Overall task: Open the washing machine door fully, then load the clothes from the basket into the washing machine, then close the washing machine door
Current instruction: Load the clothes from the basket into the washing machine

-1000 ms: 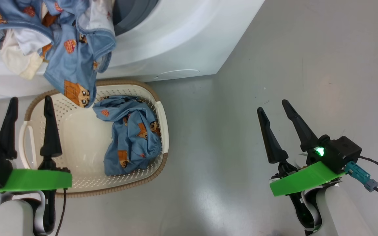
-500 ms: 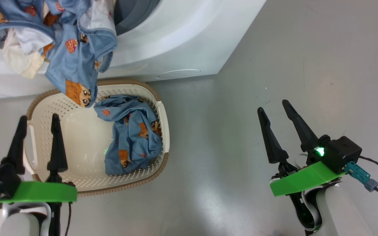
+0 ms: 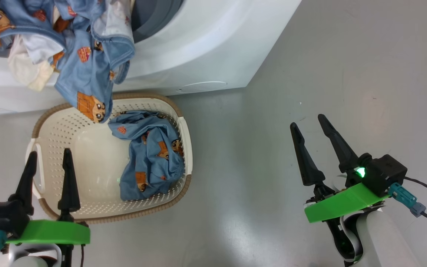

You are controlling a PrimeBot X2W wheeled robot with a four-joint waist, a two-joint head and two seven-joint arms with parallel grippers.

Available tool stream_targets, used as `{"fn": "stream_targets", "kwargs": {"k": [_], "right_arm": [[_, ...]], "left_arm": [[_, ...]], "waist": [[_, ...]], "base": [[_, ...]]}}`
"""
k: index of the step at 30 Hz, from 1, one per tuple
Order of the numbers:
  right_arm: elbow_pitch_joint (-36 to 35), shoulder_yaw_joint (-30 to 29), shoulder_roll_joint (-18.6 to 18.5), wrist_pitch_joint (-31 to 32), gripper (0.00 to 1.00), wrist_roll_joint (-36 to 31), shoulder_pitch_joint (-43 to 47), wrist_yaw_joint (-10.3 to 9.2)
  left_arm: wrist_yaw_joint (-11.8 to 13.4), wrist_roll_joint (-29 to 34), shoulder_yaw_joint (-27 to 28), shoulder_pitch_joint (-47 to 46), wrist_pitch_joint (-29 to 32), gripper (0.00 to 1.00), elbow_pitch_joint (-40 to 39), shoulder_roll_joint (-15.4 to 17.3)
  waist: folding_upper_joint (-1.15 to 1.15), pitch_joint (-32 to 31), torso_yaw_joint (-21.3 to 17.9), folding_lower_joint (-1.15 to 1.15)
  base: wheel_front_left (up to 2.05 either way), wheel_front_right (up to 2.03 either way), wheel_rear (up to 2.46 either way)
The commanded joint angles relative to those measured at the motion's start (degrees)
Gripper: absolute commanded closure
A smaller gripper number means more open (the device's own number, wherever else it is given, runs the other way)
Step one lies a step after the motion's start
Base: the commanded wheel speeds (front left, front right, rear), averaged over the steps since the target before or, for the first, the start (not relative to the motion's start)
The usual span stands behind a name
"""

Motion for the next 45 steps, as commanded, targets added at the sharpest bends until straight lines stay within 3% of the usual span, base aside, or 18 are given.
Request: {"fn": "stream_targets", "kwargs": {"k": [1,11,25,39,45], "right_arm": [[-1.0,1.3,0.3,-0.3,0.00,-0.3,1.7,0.14],[-0.9,1.6,0.3,-0.3,0.00,-0.2,1.8,0.14],[-1.0,2.2,0.3,-0.3,0.00,0.5,1.5,0.14],[-1.2,2.7,0.3,-0.3,0.00,1.4,1.0,0.14],[-1.1,2.7,0.3,-0.3,0.00,1.6,0.9,0.14]], "left_arm": [[-0.1,-0.3,2.1,1.0,-0.3,0.00,-0.9,0.8],[-1.0,0.0,1.5,-1.0,-0.3,0.00,0.0,0.9],[-1.8,0.6,0.5,-10.9,-0.3,0.00,3.5,2.1],[-1.8,1.7,-1.3,-21.5,1.8,0.00,11.9,4.3],[-0.5,2.2,-1.2,-24.6,4.0,0.00,15.8,5.7]], "waist": [[0.00,-0.1,0.0,0.00],[0.00,-0.6,-0.4,0.00],[0.00,0.2,-1.6,0.00],[0.00,1.8,-3.1,0.00],[0.00,2.5,-3.5,0.00]], "base": [[0.00,0.00,0.00],[0.00,0.00,0.00],[0.00,0.00,0.00],[0.00,0.00,0.00],[0.00,0.00,0.00]]}}
